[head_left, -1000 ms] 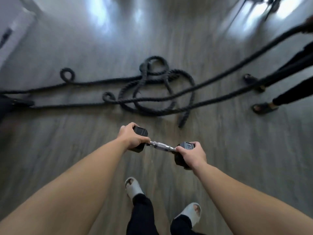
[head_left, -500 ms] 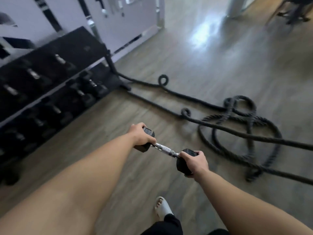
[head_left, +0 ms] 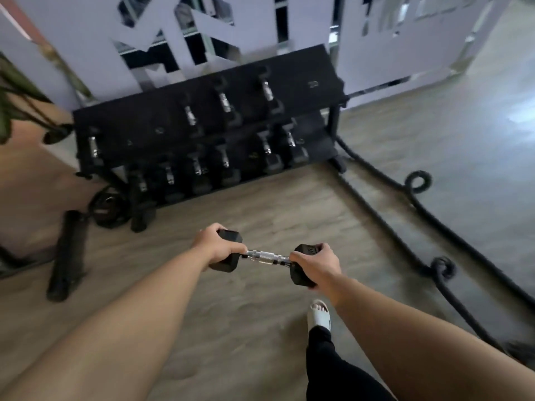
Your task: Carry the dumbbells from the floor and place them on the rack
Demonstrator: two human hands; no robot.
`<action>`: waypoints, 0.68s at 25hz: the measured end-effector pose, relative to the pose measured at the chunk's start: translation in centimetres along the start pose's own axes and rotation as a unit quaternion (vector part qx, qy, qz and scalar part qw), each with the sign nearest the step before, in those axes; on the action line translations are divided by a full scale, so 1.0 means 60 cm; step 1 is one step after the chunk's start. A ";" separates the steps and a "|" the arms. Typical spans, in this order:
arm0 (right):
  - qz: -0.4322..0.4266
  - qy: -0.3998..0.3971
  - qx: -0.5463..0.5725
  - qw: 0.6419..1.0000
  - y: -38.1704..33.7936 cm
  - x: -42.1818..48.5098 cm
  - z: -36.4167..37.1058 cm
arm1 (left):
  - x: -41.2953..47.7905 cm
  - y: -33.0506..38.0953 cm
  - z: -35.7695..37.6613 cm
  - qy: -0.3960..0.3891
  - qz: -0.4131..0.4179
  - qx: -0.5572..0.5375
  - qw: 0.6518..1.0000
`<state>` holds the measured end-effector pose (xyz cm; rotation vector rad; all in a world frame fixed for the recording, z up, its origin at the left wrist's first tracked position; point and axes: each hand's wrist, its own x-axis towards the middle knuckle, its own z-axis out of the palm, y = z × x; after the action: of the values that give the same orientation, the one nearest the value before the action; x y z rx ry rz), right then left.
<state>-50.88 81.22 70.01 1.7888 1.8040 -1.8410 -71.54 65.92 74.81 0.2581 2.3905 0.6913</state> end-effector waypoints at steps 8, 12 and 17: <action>-0.038 -0.118 -0.113 0.986 -0.294 0.186 0.157 | 0.197 0.017 -0.169 0.086 -0.089 -0.111 0.986; -0.047 -0.136 -0.141 0.979 -0.408 0.250 0.244 | 0.296 0.019 -0.246 0.099 -0.101 -0.130 0.981; -0.022 -0.109 -0.132 0.985 -0.532 0.351 0.393 | 0.508 0.018 -0.364 0.072 -0.090 -0.124 0.986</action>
<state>-94.96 89.82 69.97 1.4105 1.9092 -1.6411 -108.97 68.25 74.10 -0.1153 2.3930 0.9378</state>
